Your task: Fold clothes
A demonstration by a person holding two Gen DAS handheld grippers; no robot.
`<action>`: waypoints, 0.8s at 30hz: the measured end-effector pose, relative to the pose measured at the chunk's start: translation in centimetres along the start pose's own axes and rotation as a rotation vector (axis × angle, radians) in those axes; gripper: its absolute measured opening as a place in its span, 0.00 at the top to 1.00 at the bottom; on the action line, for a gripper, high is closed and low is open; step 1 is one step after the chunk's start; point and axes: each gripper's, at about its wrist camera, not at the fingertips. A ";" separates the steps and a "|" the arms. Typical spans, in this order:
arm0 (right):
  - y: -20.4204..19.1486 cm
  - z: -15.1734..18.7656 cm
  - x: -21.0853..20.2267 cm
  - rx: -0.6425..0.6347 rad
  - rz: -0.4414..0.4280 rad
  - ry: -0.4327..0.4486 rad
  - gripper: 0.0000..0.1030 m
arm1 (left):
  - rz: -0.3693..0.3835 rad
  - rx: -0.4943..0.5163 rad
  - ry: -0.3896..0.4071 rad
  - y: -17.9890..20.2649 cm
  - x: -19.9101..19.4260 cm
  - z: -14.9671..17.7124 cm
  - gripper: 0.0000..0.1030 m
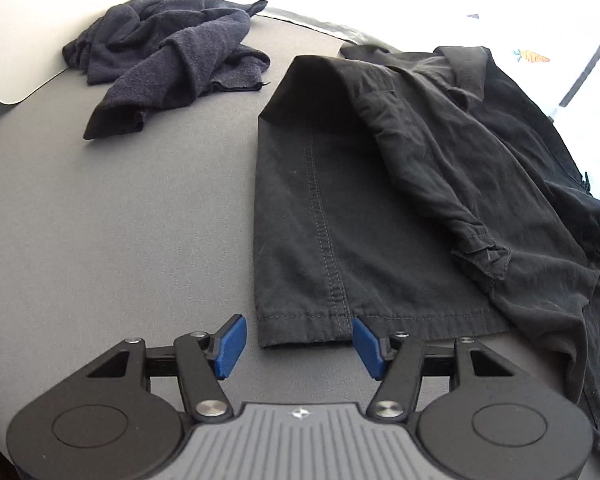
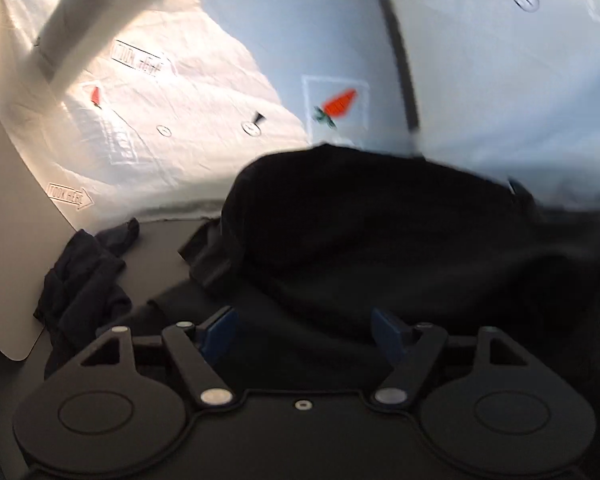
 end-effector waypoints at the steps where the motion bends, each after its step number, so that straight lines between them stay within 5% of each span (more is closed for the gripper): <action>1: 2.5 2.4 -0.9 0.095 0.027 -0.024 0.29 | 0.000 0.006 -0.002 0.1 0.2 -0.3 0.42; 5: 10.8 10.7 -6.6 0.423 0.158 -0.058 0.29 | 0.012 0.031 -0.009 0.7 0.9 -1.6 0.42; 9: 15.6 15.3 -12.8 0.668 0.266 -0.010 0.28 | 0.037 0.054 -0.021 1.7 1.6 -3.0 0.42; 14: 18.6 19.5 -16.7 0.944 0.180 0.089 0.37 | 0.051 0.108 -0.038 3.8 2.0 -3.6 0.42; 17: 18.0 19.9 -17.1 1.002 0.182 0.104 0.37 | 0.055 0.157 -0.015 4.8 1.2 -3.5 0.42; 21: 18.3 19.8 -17.1 1.004 0.298 -0.007 0.32 | 0.050 0.175 -0.013 5.5 0.6 -3.0 0.41; 24: 18.7 21.1 -17.4 1.050 0.266 0.054 0.32 | 0.052 0.173 -0.013 5.8 0.2 -2.6 0.41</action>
Point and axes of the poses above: each gripper's, at about its wrist camera, not at the fingertips, and x roughly the way its jaws point, y to its right, z to its underside, and after that the axes turned 5 degrees about x, right-handed
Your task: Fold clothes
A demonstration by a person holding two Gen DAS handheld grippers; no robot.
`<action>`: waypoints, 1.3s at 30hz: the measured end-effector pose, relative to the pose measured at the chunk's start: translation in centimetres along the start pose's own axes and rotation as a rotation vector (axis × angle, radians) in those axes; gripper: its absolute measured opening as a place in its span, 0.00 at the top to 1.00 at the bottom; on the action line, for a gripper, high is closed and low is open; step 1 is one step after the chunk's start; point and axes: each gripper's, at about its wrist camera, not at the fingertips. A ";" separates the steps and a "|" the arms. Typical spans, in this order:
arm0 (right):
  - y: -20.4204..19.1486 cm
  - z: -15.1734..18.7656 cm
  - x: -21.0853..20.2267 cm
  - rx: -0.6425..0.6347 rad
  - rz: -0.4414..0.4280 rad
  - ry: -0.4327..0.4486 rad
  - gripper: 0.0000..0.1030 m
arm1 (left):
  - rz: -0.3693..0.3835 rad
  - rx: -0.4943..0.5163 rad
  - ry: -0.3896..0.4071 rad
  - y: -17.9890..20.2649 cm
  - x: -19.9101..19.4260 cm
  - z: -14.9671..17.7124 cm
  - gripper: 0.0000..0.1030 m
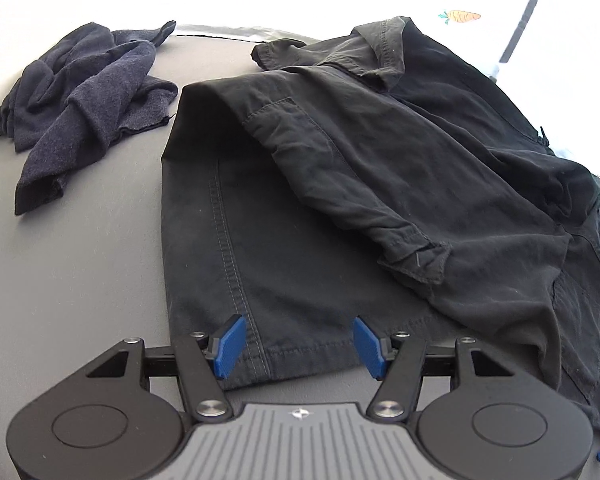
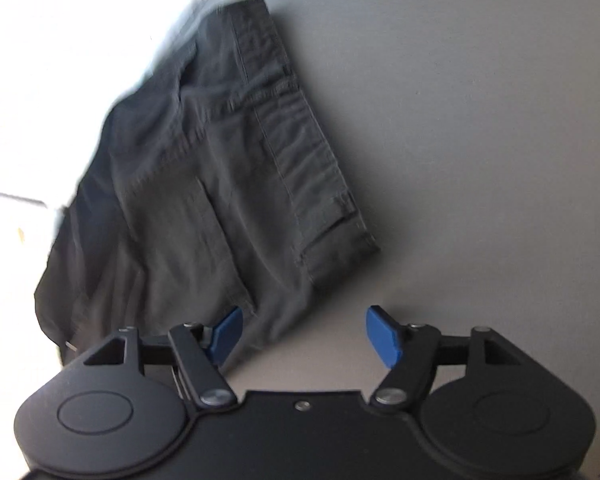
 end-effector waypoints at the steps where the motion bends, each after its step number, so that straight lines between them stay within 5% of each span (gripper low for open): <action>1: 0.4 -0.2 0.3 0.025 -0.029 0.001 0.32 | 0.002 -0.001 -0.005 0.0 -0.1 0.2 0.41; 5: 0.0 -1.2 1.3 0.019 -0.068 0.067 0.30 | -0.004 0.017 0.016 0.5 -1.1 0.8 0.41; 6: -0.2 -1.2 1.6 0.029 -0.085 0.070 0.19 | -0.005 0.019 0.026 0.6 -1.3 1.0 0.41; 9: -1.4 -0.7 2.1 -0.034 -0.061 0.120 0.22 | -0.004 0.013 0.037 0.9 -1.9 1.4 0.41; 10: -1.6 -0.7 2.1 -0.084 -0.034 0.134 0.66 | -0.003 0.009 0.039 1.1 -2.0 1.5 0.41; 11: -1.8 -0.8 2.2 -0.135 -0.007 0.149 0.89 | -0.004 0.007 0.042 1.2 -2.2 1.7 0.41; 15: -0.3 -3.5 1.1 -0.090 -0.031 0.216 0.89 | -0.002 -0.004 0.071 1.6 -3.2 2.3 0.41; 19: 1.1 -7.0 -3.9 -0.059 -0.066 0.417 0.90 | 0.009 -0.065 0.081 1.1 -3.7 2.7 0.41; 22: 0.9 -10.4 -8.1 -0.139 0.020 0.661 0.90 | 0.039 -0.132 0.081 0.3 -3.8 3.0 0.41; 25: 1.5 -13.4 -9.5 -0.151 0.143 0.791 0.90 | 0.075 -0.212 0.065 -0.7 -3.3 3.4 0.41; 29: 3.5 -15.1 -7.1 -0.192 0.345 0.707 0.89 | 0.144 -0.350 0.036 -2.1 -2.3 4.0 0.41; 33: 6.4 -13.1 -4.6 -0.178 0.403 0.611 0.85 | 0.195 -0.436 0.051 -3.3 -2.0 4.1 0.41; 39: 6.0 -11.7 -3.2 -0.331 0.476 0.642 0.83 | 0.218 -0.517 0.067 -5.4 -0.5 3.1 0.36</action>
Point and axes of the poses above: each gripper's, at about its wrist camera, not at the fingertips, and x roughly the way its jaws point, y to its right, z to its underside, and after that the axes turned 5 degrees about x, right-handed
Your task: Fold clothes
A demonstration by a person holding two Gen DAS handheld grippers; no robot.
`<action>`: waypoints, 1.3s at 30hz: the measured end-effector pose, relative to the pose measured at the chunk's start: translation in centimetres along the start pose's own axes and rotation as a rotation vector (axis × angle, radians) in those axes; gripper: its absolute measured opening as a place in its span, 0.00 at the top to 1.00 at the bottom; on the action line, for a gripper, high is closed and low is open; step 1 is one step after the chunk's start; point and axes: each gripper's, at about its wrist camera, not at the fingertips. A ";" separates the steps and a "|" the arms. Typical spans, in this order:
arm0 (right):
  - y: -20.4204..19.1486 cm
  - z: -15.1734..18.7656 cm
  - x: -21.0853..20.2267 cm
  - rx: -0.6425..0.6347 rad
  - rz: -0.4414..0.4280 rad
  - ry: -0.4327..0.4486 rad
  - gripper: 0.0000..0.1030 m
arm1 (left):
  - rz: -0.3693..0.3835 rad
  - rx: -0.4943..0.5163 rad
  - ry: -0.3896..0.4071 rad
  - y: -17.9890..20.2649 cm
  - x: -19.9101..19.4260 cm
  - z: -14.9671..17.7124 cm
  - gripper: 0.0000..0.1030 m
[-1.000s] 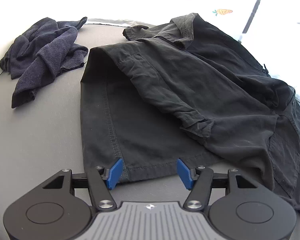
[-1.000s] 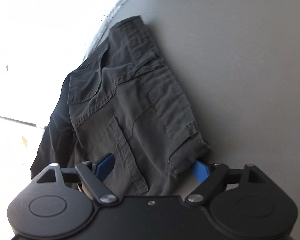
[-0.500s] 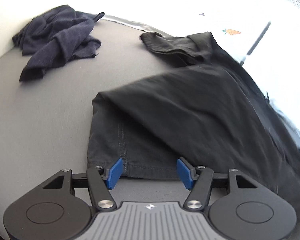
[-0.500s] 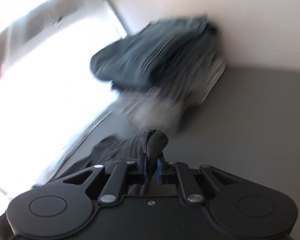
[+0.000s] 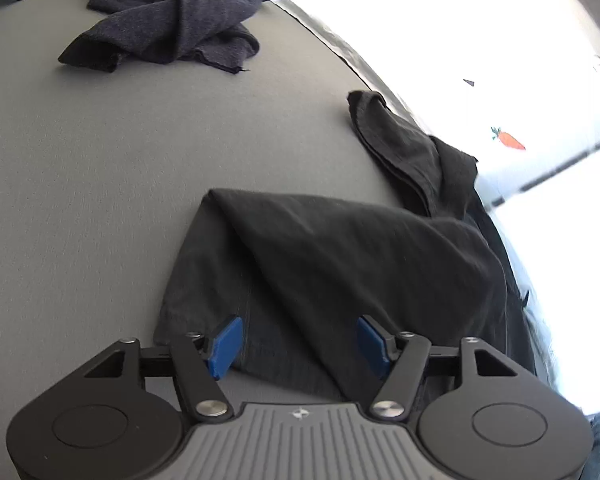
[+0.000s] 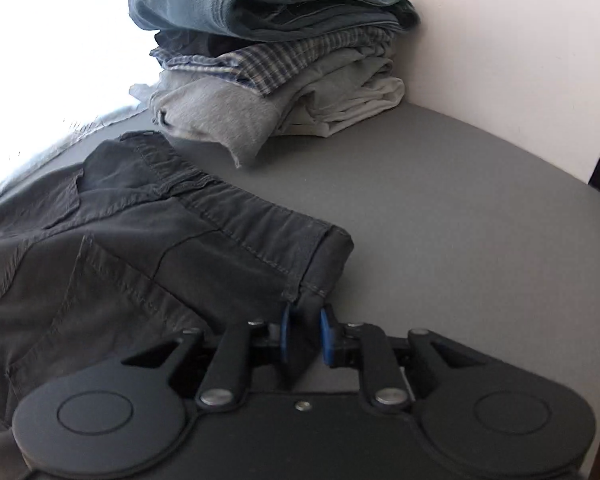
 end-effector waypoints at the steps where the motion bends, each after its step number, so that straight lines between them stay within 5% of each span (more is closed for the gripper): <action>1: 0.3 0.0 -0.2 0.041 -0.007 -0.002 0.82 | 0.004 -0.017 0.005 -0.2 0.4 -0.4 0.36; 13: -0.3 1.4 -0.3 0.041 -0.002 0.072 0.77 | 0.000 -0.179 0.033 -2.0 5.5 -5.1 0.34; 15: -0.5 1.5 -0.3 0.024 -0.004 0.078 0.77 | -0.025 -0.188 0.047 -1.4 5.8 -6.0 0.79; 16: -0.5 1.5 -0.2 0.016 -0.005 0.082 0.77 | -0.041 -0.178 0.055 -1.0 5.9 -6.6 0.85; 20: -0.3 1.9 -0.2 0.000 -0.021 0.106 0.76 | 0.059 0.015 0.214 3.6 1.7 -9.2 0.96; 23: -0.3 2.0 -0.3 -0.008 -0.032 0.112 0.72 | 0.208 0.283 0.385 9.8 -5.4 -9.6 0.96; 26: -0.6 2.2 -0.3 -0.026 -0.037 0.128 0.67 | 0.268 0.603 0.621 14.6 -12.4 -6.6 0.97; 28: -0.6 2.3 -0.3 -0.027 -0.038 0.137 0.66 | 0.285 0.693 0.686 15.1 -14.8 -4.6 0.96; 32: -0.6 2.4 -0.3 -0.023 -0.045 0.144 0.64 | 0.151 0.532 0.501 10.9 -12.0 -2.8 0.96; 36: -0.6 2.4 -0.3 -0.027 -0.058 0.144 0.59 | -0.131 0.346 0.250 3.1 -6.4 -0.5 0.96; 39: -0.7 2.3 -0.2 -0.032 -0.064 0.133 0.55 | -0.207 0.214 0.120 -2.1 -4.5 1.3 0.91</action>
Point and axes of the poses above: each gripper's, at about its wrist camera, not at the fingertips, and x roughly the way its jaws point, y to its right, z to its underside, and after that the axes turned 5 degrees about x, right-handed
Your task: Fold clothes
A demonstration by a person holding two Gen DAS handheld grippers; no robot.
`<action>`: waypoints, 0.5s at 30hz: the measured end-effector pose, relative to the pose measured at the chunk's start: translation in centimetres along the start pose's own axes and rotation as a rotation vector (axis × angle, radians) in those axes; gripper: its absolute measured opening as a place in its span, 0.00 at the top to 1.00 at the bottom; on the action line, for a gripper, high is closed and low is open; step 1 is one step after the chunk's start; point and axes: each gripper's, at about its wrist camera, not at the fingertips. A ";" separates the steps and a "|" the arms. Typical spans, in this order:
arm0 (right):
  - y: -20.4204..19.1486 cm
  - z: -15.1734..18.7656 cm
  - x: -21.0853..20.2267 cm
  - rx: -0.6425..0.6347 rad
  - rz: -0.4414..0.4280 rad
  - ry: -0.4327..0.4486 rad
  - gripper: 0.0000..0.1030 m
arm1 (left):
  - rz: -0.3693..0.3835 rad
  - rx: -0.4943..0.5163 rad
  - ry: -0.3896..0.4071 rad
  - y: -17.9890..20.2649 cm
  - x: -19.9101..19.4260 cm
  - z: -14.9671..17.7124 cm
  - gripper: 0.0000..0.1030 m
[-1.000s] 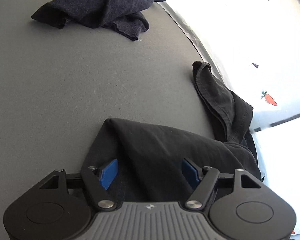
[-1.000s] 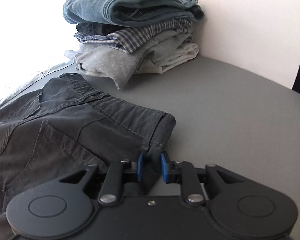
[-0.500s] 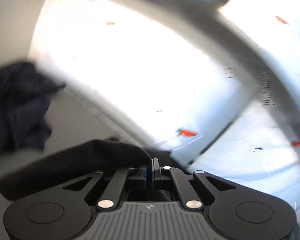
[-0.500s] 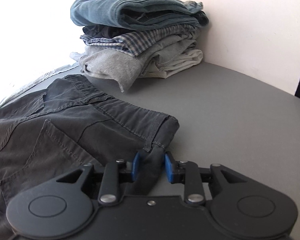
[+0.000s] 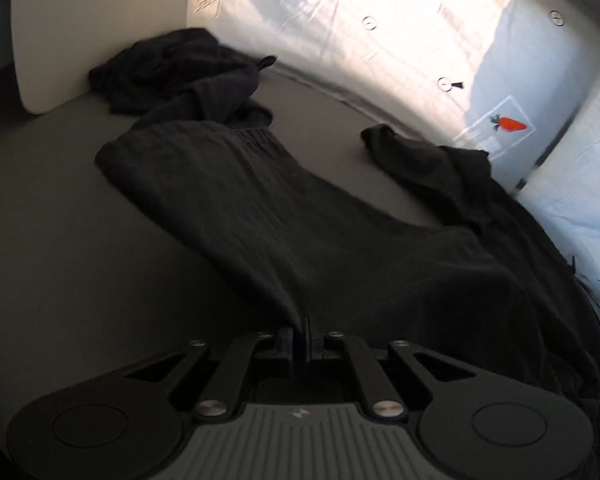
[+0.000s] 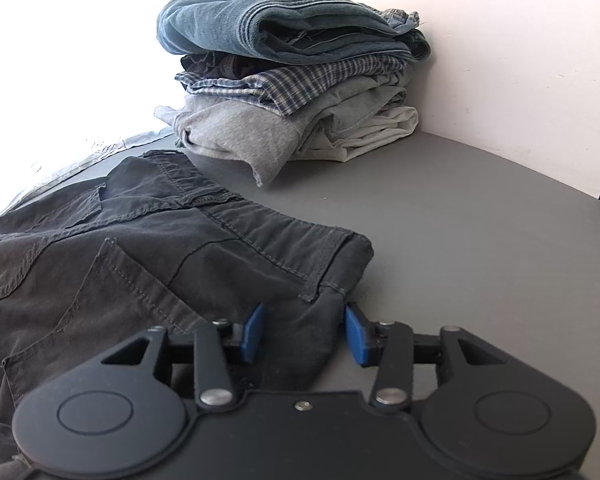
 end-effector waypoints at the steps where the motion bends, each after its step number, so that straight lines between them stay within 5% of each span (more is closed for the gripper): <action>1: -0.1 -0.1 0.0 -0.002 -0.001 -0.005 0.53 | 0.017 -0.066 -0.020 -1.3 0.2 0.4 0.90; 4: 0.0 -0.7 0.2 0.009 -0.030 -0.050 0.39 | 0.061 -0.217 -0.029 -4.0 0.5 1.0 0.84; 8: 0.7 -1.6 0.4 0.070 -0.070 -0.095 0.35 | 0.023 -0.202 -0.047 -3.6 1.5 0.7 0.78; 15: 4.2 -2.6 0.7 0.426 -0.202 -0.140 0.22 | 0.011 -0.256 -0.113 -4.1 3.8 1.2 0.76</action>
Point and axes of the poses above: each gripper's, at about its wrist camera, not at the fingertips, and x roughly the way its jaws point, y to its right, z to its underside, and after that the axes turned 5 degrees about x, right-handed
